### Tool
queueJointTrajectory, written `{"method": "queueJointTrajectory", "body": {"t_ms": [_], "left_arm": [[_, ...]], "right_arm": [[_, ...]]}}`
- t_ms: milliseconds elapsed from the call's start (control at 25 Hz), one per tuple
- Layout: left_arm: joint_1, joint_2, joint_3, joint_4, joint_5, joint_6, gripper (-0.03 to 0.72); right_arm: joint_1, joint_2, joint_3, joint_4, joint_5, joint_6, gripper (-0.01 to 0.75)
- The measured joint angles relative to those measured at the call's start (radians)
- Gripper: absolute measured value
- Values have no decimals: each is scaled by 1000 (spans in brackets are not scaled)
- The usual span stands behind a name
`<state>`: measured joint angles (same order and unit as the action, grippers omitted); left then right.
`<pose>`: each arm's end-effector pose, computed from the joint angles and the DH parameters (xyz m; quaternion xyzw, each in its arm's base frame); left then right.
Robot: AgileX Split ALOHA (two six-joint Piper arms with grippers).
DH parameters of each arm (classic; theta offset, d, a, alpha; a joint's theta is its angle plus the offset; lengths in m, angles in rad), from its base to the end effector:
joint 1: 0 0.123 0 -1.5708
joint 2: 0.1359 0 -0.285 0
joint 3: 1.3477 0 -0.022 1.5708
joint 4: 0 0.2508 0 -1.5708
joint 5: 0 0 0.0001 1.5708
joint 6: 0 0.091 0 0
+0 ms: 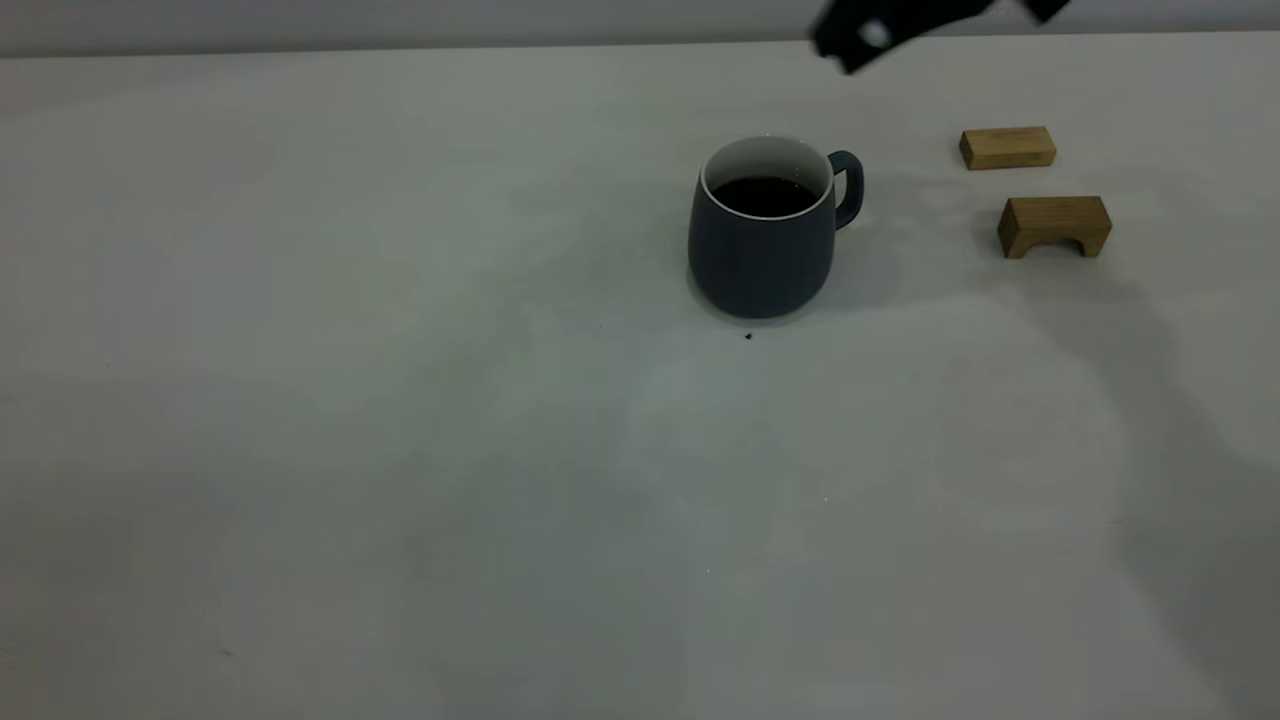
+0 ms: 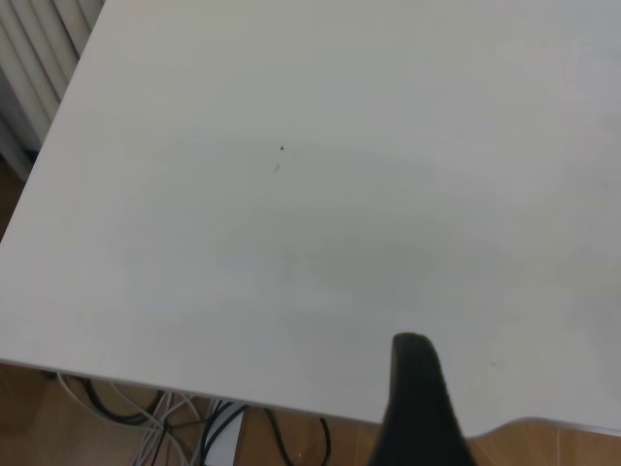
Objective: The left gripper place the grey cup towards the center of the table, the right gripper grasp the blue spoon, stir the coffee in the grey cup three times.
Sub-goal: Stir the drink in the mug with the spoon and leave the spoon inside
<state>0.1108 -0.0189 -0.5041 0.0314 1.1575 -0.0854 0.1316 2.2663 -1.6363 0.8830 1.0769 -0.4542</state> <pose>-0.0127 0.0012 0.2706 -0.0869 0.8674 0.0218 0.4894 0.4353 0.1201 0.1385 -0.0583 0.9265 0.3699 0.0378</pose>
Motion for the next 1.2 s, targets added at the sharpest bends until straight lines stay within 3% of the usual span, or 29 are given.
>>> {"method": "queueJointTrajectory", "body": {"t_ms": [160, 600, 840, 1200], "left_arm": [[0, 0, 0, 0, 0, 0, 585], [0, 0, 0, 0, 0, 0, 585], [0, 0, 0, 0, 0, -1, 585], [0, 0, 0, 0, 0, -1, 585]], "right_arm": [[0, 14, -2, 119, 96, 8, 132], [0, 21, -6, 376, 99, 230, 132], [0, 22, -6, 562, 98, 579, 132], [0, 22, -6, 484, 97, 1278, 132]]}}
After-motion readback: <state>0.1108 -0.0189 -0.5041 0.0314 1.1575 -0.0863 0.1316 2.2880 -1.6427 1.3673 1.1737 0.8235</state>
